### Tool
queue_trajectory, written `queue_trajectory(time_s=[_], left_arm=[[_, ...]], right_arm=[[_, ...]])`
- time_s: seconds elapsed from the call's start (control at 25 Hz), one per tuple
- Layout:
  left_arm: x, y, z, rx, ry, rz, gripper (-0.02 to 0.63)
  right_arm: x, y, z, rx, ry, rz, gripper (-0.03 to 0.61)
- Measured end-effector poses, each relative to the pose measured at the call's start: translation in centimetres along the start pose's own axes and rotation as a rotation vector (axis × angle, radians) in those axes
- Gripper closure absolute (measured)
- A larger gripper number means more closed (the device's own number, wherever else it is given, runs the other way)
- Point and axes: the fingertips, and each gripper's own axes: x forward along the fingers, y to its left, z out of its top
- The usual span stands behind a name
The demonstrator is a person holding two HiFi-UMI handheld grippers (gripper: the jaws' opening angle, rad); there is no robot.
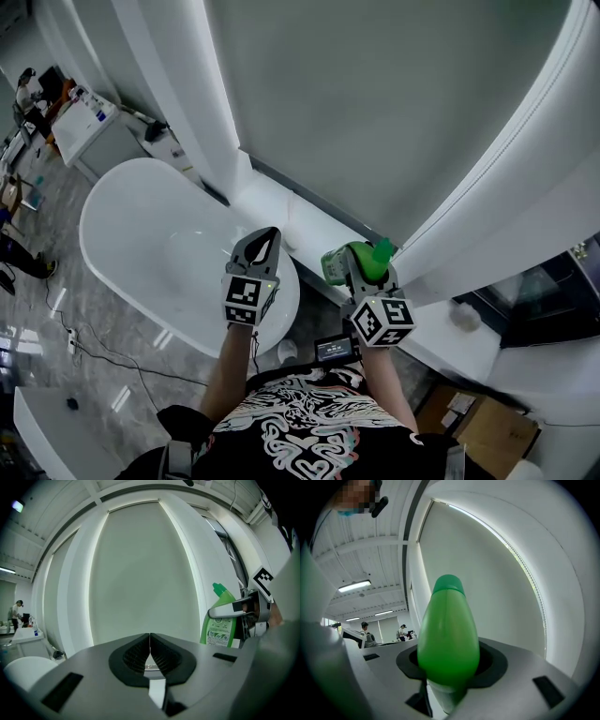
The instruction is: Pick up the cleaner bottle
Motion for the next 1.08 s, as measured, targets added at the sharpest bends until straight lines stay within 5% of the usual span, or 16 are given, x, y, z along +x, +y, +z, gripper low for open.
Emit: queue_trajectory(time_s=[1.08], left_arm=[[-2.4,1.9,0.2,0.001,0.000,0.041,0.597]], right_arm=[[0.1,1.2,-0.8,0.023,0.031,0.010,0.374]])
